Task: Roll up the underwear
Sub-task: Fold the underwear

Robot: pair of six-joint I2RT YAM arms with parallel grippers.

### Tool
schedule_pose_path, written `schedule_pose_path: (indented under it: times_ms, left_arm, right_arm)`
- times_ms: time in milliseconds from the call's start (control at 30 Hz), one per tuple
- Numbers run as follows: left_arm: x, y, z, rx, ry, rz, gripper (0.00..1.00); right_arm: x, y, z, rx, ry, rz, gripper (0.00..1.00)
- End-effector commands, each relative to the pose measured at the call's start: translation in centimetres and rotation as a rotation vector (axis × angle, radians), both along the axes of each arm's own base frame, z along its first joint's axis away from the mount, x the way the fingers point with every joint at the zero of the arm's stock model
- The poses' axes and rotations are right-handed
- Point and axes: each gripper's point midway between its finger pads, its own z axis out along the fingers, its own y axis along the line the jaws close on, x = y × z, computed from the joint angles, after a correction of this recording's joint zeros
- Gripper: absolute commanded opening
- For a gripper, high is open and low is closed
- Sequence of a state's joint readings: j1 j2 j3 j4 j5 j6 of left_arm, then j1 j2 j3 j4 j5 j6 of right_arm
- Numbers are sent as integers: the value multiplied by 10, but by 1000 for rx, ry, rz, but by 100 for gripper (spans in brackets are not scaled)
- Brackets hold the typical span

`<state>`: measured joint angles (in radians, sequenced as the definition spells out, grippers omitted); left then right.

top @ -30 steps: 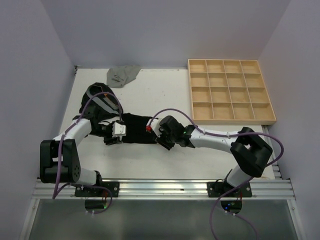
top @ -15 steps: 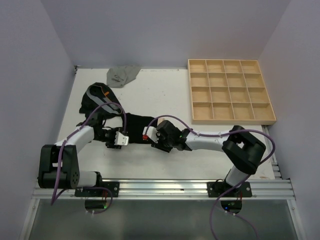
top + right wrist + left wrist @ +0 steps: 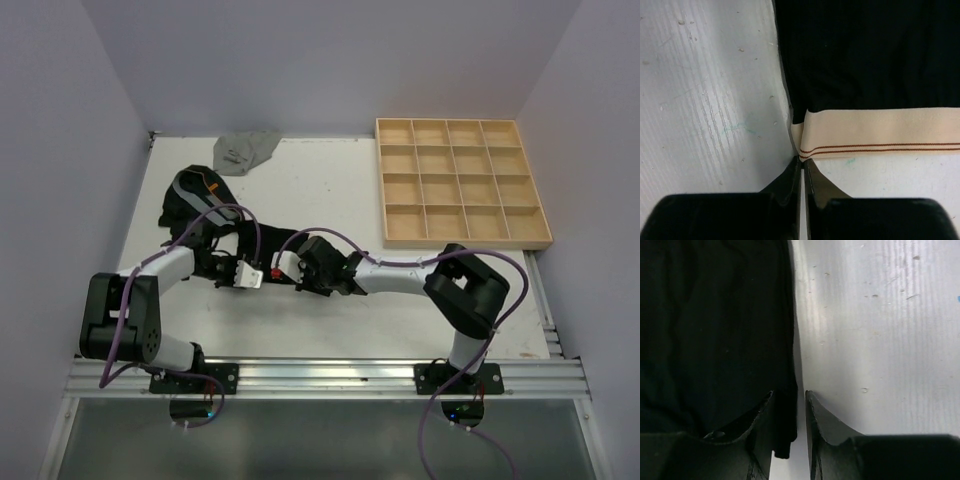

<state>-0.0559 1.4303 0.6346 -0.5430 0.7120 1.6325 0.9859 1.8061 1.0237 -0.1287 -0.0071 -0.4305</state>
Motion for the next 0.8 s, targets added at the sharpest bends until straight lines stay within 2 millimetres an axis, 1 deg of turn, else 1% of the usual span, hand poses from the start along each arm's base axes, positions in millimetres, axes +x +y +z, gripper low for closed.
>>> schedule_pose_path:
  times_ms: [0, 100, 133, 167, 200, 267, 300, 333, 367, 433, 467, 533, 567, 633, 700, 733, 767]
  left_arm:
    - [12, 9, -10, 63, 6, 37, 32]
    - [14, 13, -14, 78, 14, 56, 25]
    - [14, 13, -14, 79, 17, 57, 20]
    - [14, 13, -14, 81, 17, 58, 18]
    - [15, 13, -12, 81, 17, 56, 12]
    - [14, 13, -9, 83, 21, 45, 8]
    - [5, 12, -9, 82, 58, 32, 6]
    - [6, 11, -4, 79, 48, 12, 1]
    - [-7, 10, -3, 73, 94, -5, 0]
    - [-13, 8, 4, 64, 88, -36, 0]
    - [-21, 6, 7, 55, 109, -45, 0]
    - [-28, 6, 10, 53, 98, -65, 0]
    - [-33, 6, 11, 50, 112, -68, 0]
    - [-39, 6, 11, 48, 117, -74, 0]
    - [-39, 5, 11, 43, 113, -62, 0]
    - [-39, 5, 11, 37, 121, -38, 8]
    - [-36, 3, 12, 24, 118, -31, 9]
  right_arm:
    - [-7, -12, -17, -93, 35, 13, 2]
    - [-9, -13, -18, -97, 39, 15, 0]
    - [-10, -12, -16, -91, 37, 16, 0]
    - [-11, -13, -15, -90, 39, 16, 0]
    - [-11, -16, -14, -88, 40, 10, 0]
    - [-14, -17, -11, -81, 42, 6, 0]
    - [-14, -18, -8, -75, 39, 1, 0]
    - [-22, -17, -8, -60, 72, 11, 0]
    - [-23, -16, 0, -34, 73, 12, 0]
    - [-32, -15, 4, -1, 105, 14, 0]
    - [-34, -13, 13, 28, 105, 15, 0]
    - [-39, -13, 17, 52, 127, 10, 0]
    - [-42, -10, 25, 80, 131, 15, 0]
    - [-46, -9, 29, 95, 146, 15, 0]
    - [-48, -9, 28, 95, 164, 16, 0]
    - [-50, -8, 29, 94, 174, 15, 1]
    - [-52, -6, 29, 95, 177, 20, 7]
